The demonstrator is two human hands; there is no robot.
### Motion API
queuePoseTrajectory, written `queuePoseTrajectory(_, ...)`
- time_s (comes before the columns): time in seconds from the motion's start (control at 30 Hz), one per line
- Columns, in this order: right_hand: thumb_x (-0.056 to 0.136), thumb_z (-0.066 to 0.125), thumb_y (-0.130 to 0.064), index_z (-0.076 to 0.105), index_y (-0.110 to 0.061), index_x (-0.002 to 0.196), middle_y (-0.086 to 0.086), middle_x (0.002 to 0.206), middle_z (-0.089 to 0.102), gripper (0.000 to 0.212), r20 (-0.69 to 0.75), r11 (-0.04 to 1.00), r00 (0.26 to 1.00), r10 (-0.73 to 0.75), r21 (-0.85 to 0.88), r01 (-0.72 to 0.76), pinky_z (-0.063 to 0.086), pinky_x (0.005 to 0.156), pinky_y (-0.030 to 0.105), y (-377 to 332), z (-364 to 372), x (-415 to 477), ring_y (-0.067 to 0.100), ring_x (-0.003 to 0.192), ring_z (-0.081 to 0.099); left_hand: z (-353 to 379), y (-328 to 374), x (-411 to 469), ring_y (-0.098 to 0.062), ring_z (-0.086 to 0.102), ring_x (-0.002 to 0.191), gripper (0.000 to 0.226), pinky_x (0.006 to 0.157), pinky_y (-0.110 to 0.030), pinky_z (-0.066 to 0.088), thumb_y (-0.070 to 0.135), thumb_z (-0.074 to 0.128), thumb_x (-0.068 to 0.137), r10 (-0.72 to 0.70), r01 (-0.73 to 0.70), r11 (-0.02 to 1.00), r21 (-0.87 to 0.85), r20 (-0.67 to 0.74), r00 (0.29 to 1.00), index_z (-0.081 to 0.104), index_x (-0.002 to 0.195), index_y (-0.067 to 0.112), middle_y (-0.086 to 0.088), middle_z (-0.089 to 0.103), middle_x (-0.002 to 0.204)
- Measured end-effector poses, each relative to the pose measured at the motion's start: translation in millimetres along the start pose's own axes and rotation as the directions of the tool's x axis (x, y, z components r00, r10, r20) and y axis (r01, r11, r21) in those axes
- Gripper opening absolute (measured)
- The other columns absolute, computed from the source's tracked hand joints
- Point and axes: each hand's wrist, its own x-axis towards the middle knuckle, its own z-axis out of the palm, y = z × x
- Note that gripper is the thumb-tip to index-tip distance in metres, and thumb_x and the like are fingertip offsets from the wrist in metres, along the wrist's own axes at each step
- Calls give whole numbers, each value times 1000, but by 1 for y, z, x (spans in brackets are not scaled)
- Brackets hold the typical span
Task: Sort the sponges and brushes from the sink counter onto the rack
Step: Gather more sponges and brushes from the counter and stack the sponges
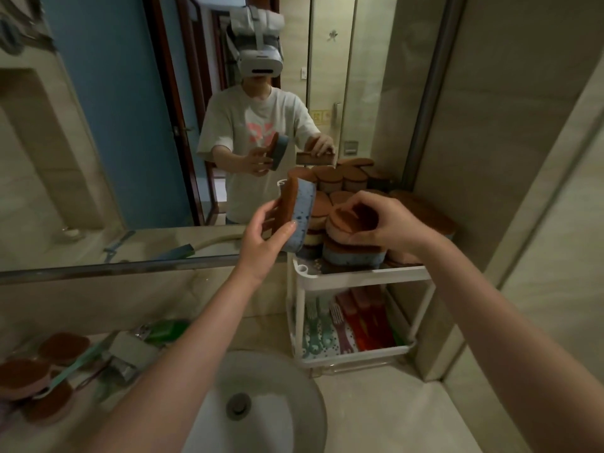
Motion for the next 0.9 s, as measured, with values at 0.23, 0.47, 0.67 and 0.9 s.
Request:
queuePoseTrajectory(0.23,71,76,-40,65,-19,107,-2,106,66,43,25,971,985,-168,-168,170,51,86,39,21,14,10,15,98,60,4,-2,-8,-14,52,117,55,94,-27,46,37,63,73,-3,5,999,44,-47,999,47,125,26,0,53,128)
queuePoseTrajectory(0.47,77,75,-34,63,-26,113,-5,112,64,39,32,969,982,-187,-155,190,49,85,29,29,20,9,12,103,58,5,-2,-16,-15,51,118,53,99,-34,46,37,64,73,-4,6,999,52,-51,999,47,123,28,0,53,128)
queuePoseTrajectory(0.67,79,71,-38,62,-21,119,-3,119,62,44,-23,961,982,-185,-214,176,49,91,35,34,25,6,16,110,56,9,1,-22,-15,51,118,60,100,-44,47,50,65,65,-23,25,997,76,-23,999,49,120,33,1,55,126)
queuePoseTrajectory(0.9,92,56,-35,44,-33,137,-4,133,54,46,-235,906,972,-17,408,115,46,99,27,12,11,-11,8,124,50,21,23,-10,-18,57,113,49,94,-36,51,40,70,65,9,-17,998,55,158,987,60,112,28,-4,59,122)
